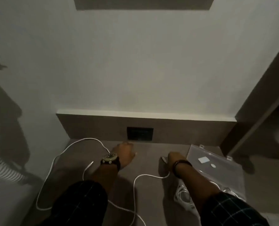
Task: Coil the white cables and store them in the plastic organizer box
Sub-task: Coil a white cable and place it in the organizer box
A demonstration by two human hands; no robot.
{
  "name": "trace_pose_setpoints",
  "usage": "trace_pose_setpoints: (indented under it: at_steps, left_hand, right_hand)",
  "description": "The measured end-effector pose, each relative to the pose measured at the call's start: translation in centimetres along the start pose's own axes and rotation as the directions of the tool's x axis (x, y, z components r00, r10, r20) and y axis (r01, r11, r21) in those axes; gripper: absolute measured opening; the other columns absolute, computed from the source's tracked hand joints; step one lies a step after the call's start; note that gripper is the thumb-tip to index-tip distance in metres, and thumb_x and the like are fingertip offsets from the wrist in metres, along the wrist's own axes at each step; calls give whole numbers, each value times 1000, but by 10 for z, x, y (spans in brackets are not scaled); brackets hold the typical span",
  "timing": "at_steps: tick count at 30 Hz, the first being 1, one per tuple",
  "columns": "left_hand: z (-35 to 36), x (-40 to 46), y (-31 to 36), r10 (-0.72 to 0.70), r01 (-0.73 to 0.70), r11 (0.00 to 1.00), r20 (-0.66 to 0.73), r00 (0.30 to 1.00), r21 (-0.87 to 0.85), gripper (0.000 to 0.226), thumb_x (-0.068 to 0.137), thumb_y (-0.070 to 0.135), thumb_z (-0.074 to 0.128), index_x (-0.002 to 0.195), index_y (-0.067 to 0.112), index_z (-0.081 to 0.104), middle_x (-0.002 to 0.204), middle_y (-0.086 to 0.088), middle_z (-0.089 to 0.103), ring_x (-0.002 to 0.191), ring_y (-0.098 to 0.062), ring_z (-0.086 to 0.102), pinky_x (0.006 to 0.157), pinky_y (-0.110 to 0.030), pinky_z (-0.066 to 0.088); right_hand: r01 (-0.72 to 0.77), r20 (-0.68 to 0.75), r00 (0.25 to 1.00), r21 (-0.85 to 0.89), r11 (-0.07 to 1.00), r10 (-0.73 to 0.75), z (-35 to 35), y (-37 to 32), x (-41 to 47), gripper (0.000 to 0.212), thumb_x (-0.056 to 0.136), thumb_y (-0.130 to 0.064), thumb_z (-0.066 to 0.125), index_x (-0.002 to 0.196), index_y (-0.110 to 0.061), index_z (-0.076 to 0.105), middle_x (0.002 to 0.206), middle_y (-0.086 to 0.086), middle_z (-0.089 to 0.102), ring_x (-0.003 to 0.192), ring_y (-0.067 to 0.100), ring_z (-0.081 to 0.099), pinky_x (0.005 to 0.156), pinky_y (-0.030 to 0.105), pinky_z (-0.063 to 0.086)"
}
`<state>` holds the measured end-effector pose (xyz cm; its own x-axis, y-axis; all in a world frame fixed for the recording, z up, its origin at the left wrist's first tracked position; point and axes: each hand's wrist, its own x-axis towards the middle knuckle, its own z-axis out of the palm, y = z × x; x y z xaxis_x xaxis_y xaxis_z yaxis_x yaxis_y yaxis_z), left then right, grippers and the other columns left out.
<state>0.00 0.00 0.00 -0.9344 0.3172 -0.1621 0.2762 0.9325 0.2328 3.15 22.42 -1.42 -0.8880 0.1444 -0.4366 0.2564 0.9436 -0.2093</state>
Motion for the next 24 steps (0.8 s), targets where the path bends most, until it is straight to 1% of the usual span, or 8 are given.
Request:
trace_pose_setpoints:
  at_steps: [5,8,11,13,16,20,22,24]
  left_hand:
    - [22,20,13,9,0,998,137,991,-65,46,96,29,49,136,8,45,141,-17,46,127,-34,45,108,-40,37]
    - [37,27,23,-27,45,943,60,998,-329,38,96,26,53,120,-2,58,125,-24,58,116,-35,53,102,-40,41]
    - [45,23,37,-201,164,702,29,979,-693,39,93,31,59,68,2,63,74,-25,61,71,-33,58,73,-41,48]
    - [42,22,45,-269,272,480,155,951,-834,47,92,39,57,64,3,65,71,-27,62,67,-35,56,69,-39,46]
    - [29,22,58,-256,397,113,360,897,-911,38,88,43,62,73,7,65,84,-23,63,81,-32,59,81,-50,49]
    - [-4,20,65,-171,345,-56,350,921,-937,18,91,20,64,91,2,68,94,-24,71,81,-28,72,73,-37,59]
    - [-23,14,67,-99,297,-149,313,944,-943,13,94,10,57,99,1,65,93,-18,74,81,-23,75,63,-30,61]
    - [-44,3,72,-38,238,-187,249,968,-953,16,95,12,56,103,2,65,95,-17,76,90,-26,74,68,-30,61]
  right_hand:
    - [-82,-8,997,72,994,82,29,3,4,26,90,-14,47,113,-6,59,123,18,61,112,34,59,94,38,47]
    - [-85,-100,989,211,974,108,34,-3,6,13,84,-15,58,91,-9,66,100,15,69,95,32,65,78,33,50]
    - [-15,-181,970,626,780,164,32,-10,4,10,76,-13,66,66,-14,67,71,4,69,75,25,66,61,20,43]
    - [80,-226,958,800,595,175,26,-18,-2,17,73,-6,69,60,-17,64,63,-2,65,65,19,63,52,18,43]
    - [219,-293,950,875,432,111,19,-35,-17,25,72,8,63,62,-15,58,58,-1,57,55,10,54,50,16,44]
    - [343,-362,932,902,264,27,17,-49,-41,30,73,15,59,69,-12,48,58,1,49,53,8,47,51,22,43]
    - [340,-347,938,924,175,14,15,-52,-52,28,74,15,60,75,-10,47,60,4,50,54,13,48,51,26,44]
    - [291,-288,957,954,75,-42,8,-52,-61,20,78,12,57,80,-7,50,55,3,52,50,15,51,47,26,47]
